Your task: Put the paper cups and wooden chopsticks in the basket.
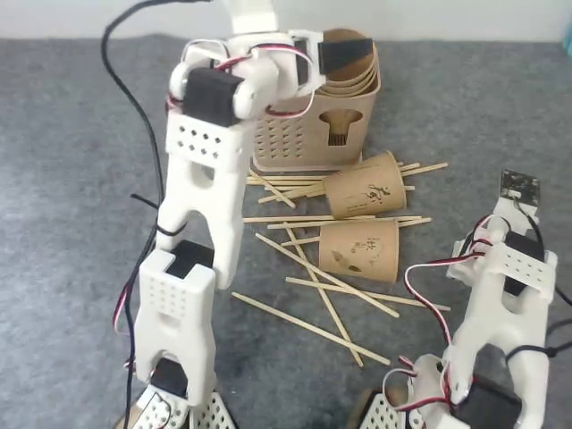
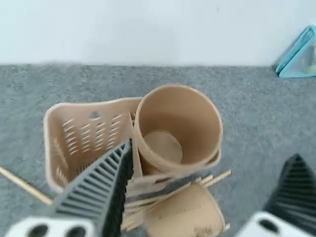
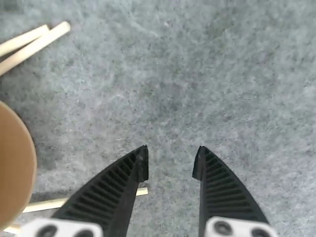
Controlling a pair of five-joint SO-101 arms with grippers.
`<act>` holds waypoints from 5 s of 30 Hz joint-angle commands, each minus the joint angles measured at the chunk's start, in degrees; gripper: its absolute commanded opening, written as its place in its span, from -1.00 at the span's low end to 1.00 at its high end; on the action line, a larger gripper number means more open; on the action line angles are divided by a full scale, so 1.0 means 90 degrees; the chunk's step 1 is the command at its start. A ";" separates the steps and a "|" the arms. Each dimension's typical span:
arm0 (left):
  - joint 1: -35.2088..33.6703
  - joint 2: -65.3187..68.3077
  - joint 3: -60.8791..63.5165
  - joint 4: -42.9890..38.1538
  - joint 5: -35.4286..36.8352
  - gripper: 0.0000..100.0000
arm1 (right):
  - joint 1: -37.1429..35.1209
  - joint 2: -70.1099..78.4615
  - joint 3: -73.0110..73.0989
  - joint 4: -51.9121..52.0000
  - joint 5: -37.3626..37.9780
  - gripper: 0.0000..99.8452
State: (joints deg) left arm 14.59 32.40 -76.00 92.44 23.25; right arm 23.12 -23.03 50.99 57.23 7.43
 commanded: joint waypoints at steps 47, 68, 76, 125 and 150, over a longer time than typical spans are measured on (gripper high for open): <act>-0.0860 -0.7600 1.2987 -0.2208 -0.2247 -0.11 | -0.3219 -0.0884 -0.2579 0.3150 -0.0322 -0.56; -0.1416 -0.7551 1.4637 -0.4708 -0.1963 -0.11 | -0.4303 0.0190 -0.1758 0.1402 -0.1016 -0.83; -0.1416 -0.7551 1.4647 -0.4757 -0.1934 -0.11 | -0.4322 0.0132 -0.2042 0.1773 -0.0098 -0.98; -0.1377 -0.7560 1.4852 -0.4904 -0.1973 -0.11 | -0.4440 0.4459 -1.3773 0.3033 0.1983 -0.98; -0.1358 -0.7541 1.4989 -0.5148 -0.1973 -0.11 | -0.4361 0.4274 -1.4584 0.3893 0.2129 -0.56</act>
State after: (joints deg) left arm 2.29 -34.33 59.30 47.60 5.05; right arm -16.35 22.07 -75.08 89.58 28.62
